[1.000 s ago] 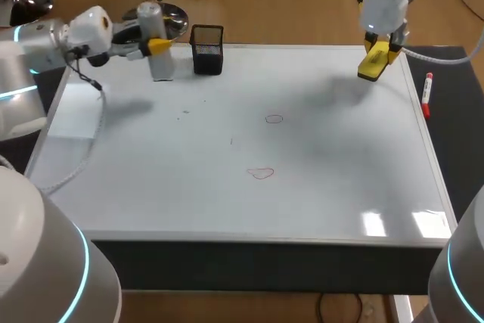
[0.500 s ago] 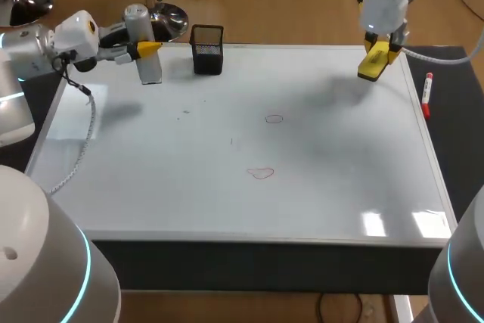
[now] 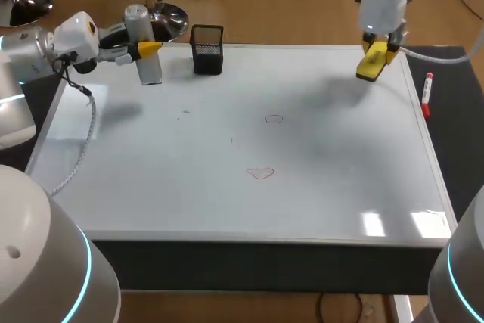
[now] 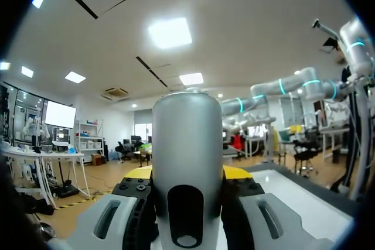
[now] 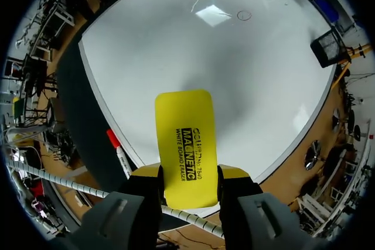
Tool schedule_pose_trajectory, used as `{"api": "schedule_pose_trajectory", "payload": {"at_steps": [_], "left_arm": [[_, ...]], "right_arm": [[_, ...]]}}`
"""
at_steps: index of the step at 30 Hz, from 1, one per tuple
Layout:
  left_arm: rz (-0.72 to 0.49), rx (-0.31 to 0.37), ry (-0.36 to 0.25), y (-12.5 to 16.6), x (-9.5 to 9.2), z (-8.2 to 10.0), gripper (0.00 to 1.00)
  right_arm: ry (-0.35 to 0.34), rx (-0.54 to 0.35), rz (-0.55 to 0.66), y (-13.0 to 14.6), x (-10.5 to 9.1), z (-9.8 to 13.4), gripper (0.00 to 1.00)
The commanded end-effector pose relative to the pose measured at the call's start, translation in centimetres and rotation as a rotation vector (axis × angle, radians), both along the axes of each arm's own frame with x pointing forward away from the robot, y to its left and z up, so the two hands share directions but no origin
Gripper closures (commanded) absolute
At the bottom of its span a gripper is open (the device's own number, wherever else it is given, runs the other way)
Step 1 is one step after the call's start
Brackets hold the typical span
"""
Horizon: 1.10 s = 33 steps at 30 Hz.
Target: Pick up the inspection probe, press it on each red-marked spot on the whiteboard one by one, put down the probe, pick up the eraser, and wipe off all the red marks.
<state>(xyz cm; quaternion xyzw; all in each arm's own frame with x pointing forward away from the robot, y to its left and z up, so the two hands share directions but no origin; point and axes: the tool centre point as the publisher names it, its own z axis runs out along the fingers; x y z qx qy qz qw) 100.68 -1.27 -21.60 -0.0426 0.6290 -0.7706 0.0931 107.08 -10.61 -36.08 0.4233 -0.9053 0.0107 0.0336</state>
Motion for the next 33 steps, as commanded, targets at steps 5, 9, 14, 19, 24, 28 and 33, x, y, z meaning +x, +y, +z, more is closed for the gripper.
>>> {"api": "schedule_pose_trajectory", "payload": {"at_steps": [5, 9, 14, 19, 24, 28, 33], "left_arm": [[0.008, 0.003, 0.0, -0.1, -0.2, 0.2, 1.0], [0.008, 0.003, 0.0, -0.1, -0.2, 0.2, 1.0], [0.008, 0.003, 0.0, -0.1, -0.2, 0.2, 1.0], [0.008, 0.003, 0.0, -0.1, -0.2, 0.2, 1.0], [0.008, 0.003, 0.0, -0.1, -0.2, 0.2, 1.0], [0.008, 0.003, 0.0, -0.1, -0.2, 0.2, 1.0], [0.008, 0.003, 0.0, -0.1, -0.2, 0.2, 1.0]], "right_arm": [[0.013, -0.03, 0.115, 3.2, -2.8, 1.0, 1.0], [-0.003, -0.03, 0.184, 5.2, -4.2, 1.5, 1.0], [-0.016, -0.036, 0.255, 8.2, -5.7, 1.5, 1.0], [-0.022, -0.048, 0.338, 12.6, -7.3, 1.3, 1.0], [-0.041, -0.02, 0.389, 16.5, -8.6, 1.0, 1.0], [-0.045, 0.012, 0.406, 18.9, -9.8, 0.3, 1.0], [-0.04, 0.049, 0.433, 21.3, -10.9, -0.4, 1.0]]}}
